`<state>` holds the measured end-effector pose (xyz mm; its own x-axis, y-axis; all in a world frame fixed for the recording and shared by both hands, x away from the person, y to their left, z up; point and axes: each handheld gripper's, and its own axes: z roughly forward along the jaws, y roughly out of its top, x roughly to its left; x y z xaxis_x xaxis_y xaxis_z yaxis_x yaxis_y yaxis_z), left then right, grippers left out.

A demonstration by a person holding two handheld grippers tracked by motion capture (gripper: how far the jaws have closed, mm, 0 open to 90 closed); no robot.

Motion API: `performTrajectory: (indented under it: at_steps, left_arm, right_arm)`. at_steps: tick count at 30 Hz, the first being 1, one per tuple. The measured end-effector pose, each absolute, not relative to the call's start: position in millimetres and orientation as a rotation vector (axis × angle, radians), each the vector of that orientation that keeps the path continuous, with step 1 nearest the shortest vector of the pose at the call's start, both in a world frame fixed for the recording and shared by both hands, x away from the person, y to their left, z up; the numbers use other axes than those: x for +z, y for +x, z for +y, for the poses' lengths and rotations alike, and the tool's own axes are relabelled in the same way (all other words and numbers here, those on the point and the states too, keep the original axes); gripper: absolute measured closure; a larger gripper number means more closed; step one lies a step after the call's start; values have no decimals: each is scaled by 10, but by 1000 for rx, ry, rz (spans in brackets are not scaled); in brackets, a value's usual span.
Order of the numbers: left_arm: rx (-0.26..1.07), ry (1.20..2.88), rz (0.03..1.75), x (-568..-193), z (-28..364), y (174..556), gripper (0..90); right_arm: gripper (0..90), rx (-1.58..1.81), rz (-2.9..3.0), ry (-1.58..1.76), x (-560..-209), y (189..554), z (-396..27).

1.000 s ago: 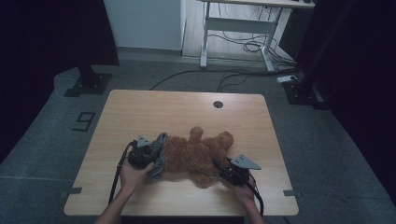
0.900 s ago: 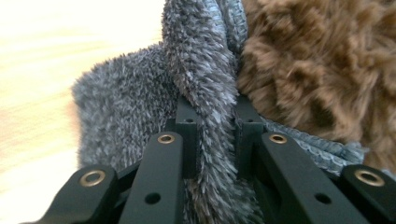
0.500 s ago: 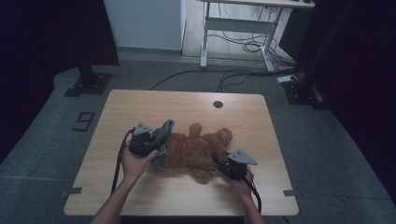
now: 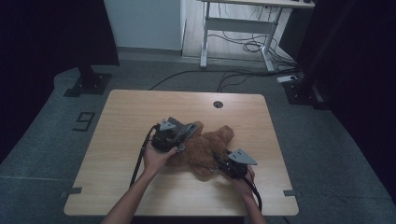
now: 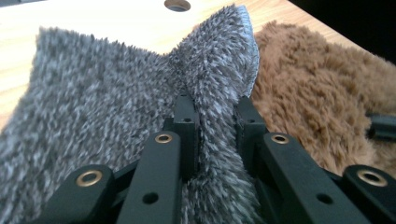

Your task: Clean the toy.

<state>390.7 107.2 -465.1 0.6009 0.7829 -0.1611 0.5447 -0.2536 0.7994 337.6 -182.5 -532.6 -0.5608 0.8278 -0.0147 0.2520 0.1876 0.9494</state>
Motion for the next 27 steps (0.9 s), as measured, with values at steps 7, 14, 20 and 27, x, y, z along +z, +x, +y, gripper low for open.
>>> performTrajectory:
  at_steps: [7,14,20,27]
  left_arm:
    - [340,1882,1014,-4789,1178,3655,775]
    - [384,1819,964,-4910,1214,3359,779]
    - [359,1780,946,-4976,1282,3176,780]
    - [337,1767,944,-5006,1326,3092,779]
  right_arm:
    - [426,1472,1974,1021,-5277,3314,-1909]
    - [327,1547,1987,982,-5155,3191,-2049]
    - [202,1567,2018,1029,-5044,3247,-2080]
    - [260,1518,2196,1049,-5179,3338,-1868]
